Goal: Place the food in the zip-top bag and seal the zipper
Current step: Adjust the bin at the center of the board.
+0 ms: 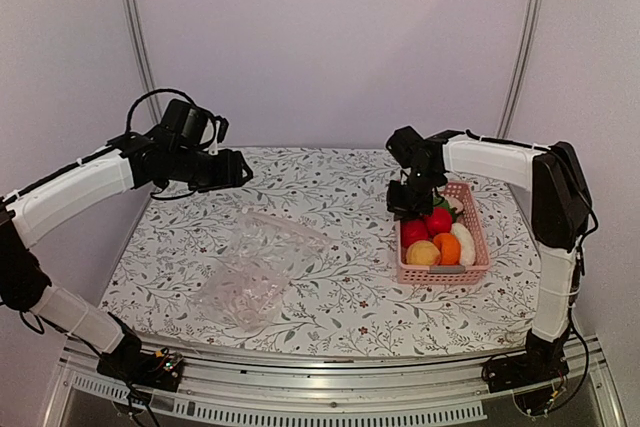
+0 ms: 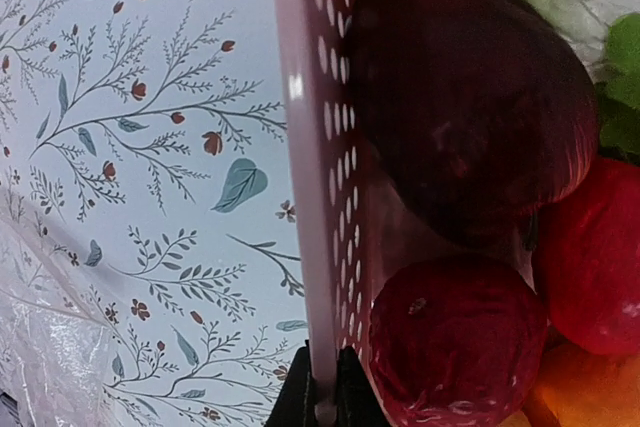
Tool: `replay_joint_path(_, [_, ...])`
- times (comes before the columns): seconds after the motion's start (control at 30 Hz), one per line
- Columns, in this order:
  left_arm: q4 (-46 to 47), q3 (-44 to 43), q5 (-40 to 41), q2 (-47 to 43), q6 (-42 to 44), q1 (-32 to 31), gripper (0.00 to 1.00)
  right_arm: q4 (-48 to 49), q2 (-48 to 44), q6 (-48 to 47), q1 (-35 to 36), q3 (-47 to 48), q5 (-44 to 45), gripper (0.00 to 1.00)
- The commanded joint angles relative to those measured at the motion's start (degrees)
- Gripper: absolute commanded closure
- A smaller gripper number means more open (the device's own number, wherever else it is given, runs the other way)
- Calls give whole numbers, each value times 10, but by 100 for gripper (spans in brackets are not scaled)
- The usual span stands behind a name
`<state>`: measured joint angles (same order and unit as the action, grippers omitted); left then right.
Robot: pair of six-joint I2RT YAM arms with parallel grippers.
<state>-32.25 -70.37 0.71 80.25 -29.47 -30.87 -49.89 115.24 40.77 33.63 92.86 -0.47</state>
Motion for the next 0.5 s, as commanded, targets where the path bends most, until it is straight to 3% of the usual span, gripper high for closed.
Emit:
replay_joint_path(0.0, [-4,7,4,-2,-9,-9,36,-2,-2,-14,33,-8,2,97])
replay_joint_path(0.1, [0,6,3,3,-13,-12,36,-1,-20,-19,41,-23,2,95])
replay_joint_path(0.27, [-1,9,2,6,-21,-14,36,-37,-43,-66,44,14,24,60])
replay_joint_path(0.47, [-10,17,10,-8,-37,-13,36,-1,-72,-204,80,72,3,50])
